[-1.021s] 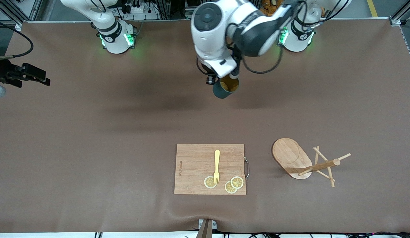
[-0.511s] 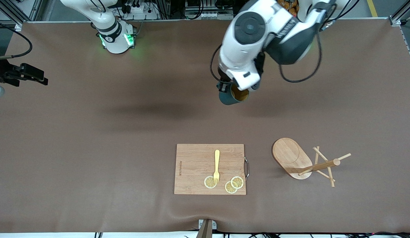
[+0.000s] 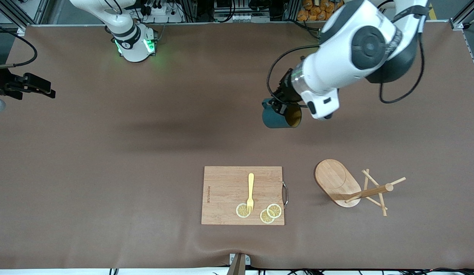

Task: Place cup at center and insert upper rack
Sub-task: 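Lift the mug with the left gripper and carry it toward the stand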

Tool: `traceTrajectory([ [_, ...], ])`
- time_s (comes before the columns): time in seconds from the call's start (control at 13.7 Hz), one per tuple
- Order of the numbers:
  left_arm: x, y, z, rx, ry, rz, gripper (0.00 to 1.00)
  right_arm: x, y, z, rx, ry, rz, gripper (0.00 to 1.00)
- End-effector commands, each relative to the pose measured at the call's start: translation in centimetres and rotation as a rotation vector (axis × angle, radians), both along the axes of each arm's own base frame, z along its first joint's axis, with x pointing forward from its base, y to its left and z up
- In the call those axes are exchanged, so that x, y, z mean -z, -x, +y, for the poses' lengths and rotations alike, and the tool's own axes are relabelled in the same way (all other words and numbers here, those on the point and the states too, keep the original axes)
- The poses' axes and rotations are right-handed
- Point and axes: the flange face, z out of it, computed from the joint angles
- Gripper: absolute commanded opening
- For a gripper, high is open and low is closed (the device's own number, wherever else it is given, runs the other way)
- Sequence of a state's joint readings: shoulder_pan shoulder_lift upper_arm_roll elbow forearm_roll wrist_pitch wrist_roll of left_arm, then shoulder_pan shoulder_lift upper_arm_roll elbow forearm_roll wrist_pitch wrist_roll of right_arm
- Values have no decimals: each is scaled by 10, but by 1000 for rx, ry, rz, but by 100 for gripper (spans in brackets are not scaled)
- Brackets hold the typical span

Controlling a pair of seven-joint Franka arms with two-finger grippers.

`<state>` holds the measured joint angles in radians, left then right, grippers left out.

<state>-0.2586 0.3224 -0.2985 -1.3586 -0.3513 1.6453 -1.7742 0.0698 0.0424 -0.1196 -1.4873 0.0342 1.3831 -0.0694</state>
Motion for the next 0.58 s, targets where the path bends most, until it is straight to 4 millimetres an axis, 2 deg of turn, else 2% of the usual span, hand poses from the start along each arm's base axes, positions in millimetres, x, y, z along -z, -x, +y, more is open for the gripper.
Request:
traceTrajectory([
  [0.0, -10, -14, 34, 34, 101, -6, 0, -1, 5, 0, 8, 11, 5, 100],
  [0.36, -6, -34, 94, 193, 283, 8, 0, -1, 4, 3, 5, 11, 3, 100],
  [0.51, -3, -45, 131, 234, 348, -5, 0, -1, 4, 2, 6, 11, 3, 100],
])
